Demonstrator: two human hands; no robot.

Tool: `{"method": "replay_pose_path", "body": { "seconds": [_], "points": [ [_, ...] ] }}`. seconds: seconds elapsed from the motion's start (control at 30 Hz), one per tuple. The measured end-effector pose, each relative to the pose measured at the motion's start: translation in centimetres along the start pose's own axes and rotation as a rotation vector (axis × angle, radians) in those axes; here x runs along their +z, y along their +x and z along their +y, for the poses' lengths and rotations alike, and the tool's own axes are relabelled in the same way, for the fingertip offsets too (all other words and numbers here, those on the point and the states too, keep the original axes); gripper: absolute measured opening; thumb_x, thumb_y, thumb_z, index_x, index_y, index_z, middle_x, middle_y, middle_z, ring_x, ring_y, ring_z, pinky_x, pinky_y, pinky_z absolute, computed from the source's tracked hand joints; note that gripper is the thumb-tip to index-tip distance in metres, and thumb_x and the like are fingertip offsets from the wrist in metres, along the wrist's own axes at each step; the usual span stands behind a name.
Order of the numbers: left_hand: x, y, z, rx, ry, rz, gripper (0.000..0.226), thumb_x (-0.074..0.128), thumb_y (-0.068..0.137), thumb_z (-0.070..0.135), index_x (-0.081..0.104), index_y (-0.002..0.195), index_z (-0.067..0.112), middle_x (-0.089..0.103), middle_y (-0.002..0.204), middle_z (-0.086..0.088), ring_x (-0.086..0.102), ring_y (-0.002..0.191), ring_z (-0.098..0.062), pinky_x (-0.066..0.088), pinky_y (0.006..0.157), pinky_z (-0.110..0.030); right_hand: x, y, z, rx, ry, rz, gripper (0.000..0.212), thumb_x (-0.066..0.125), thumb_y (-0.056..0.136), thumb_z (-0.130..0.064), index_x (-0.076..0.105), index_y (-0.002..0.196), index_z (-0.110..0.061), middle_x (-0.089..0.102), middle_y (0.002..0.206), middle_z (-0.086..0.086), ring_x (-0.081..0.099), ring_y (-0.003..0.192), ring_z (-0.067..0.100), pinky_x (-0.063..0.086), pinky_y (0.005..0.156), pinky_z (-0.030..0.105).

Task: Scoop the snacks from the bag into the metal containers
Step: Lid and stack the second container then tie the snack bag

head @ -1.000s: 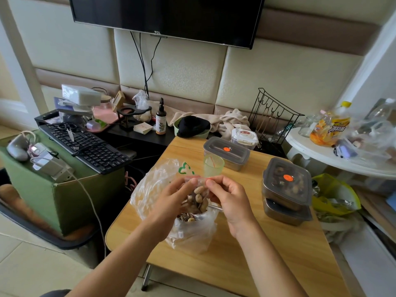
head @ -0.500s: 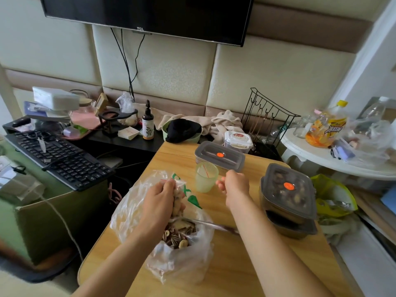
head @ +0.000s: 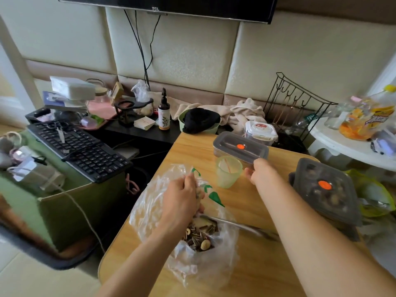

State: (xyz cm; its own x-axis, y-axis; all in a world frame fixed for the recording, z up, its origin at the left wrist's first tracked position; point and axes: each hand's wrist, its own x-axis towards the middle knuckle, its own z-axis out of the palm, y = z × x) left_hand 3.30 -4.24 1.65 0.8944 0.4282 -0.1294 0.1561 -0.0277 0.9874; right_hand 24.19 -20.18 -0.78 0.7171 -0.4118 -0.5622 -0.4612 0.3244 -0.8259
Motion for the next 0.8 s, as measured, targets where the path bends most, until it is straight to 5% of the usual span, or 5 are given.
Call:
{"method": "replay_pose_path", "body": {
  "seconds": [0.07,0.2,0.4,0.57,0.8],
  "points": [
    [-0.2,-0.2,-0.1,-0.008,-0.004,0.001,0.042,0.039,0.111,0.026,0.055,0.077,0.006,0.055,0.054,-0.002,0.054,0.046,-0.016,0.045,0.042,-0.024,0.0,-0.4,-0.2,0.024,0.093,-0.001,0.035,0.056,0.099,-0.003,0.059,0.134,-0.009,0.059,0.13,0.011,0.062,0.095,0.028,0.058,0.046,0.028],
    [-1.0,-1.0,-0.7,0.01,-0.009,0.001,0.039,0.039,0.111,0.02,0.055,0.08,0.003,0.05,0.048,0.001,0.051,0.04,-0.016,0.042,0.04,-0.028,-0.8,-4.8,-0.9,-0.191,0.117,0.051,0.006,0.053,0.103,-0.008,0.059,0.104,-0.008,0.062,0.09,0.001,0.071,0.081,0.022,0.062,0.077,0.031],
    [-2.0,-3.8,-0.6,0.088,-0.042,-0.056,0.043,0.04,0.112,0.028,0.052,0.075,0.009,0.052,0.052,0.006,0.044,0.039,-0.008,0.038,0.04,-0.022,-4.2,-13.0,-2.1,-0.632,0.134,-0.012,0.016,0.047,0.107,-0.018,0.056,0.106,-0.005,0.061,0.108,0.006,0.068,0.08,0.01,0.062,0.075,0.028],
    [-2.8,-6.7,-0.4,0.22,0.049,-0.133,0.036,0.046,0.109,0.027,0.063,0.096,-0.002,0.063,0.077,-0.011,0.058,0.06,-0.016,0.051,0.06,-0.033,-12.0,-18.9,1.0,-0.512,0.254,-0.146,0.011,0.05,0.108,-0.017,0.056,0.102,-0.01,0.063,0.102,0.008,0.068,0.079,0.015,0.064,0.077,0.034],
    [-3.1,-8.7,-1.4,0.223,0.11,-0.145,0.044,0.058,0.104,0.039,0.072,0.089,0.0,0.064,0.058,-0.013,0.055,0.045,-0.018,0.045,0.044,-0.027,-22.5,-18.2,7.8,-0.209,0.118,-0.14,0.012,0.052,0.107,-0.012,0.061,0.099,-0.008,0.062,0.098,0.015,0.062,0.076,0.024,0.054,0.061,0.032]
  ]
}}
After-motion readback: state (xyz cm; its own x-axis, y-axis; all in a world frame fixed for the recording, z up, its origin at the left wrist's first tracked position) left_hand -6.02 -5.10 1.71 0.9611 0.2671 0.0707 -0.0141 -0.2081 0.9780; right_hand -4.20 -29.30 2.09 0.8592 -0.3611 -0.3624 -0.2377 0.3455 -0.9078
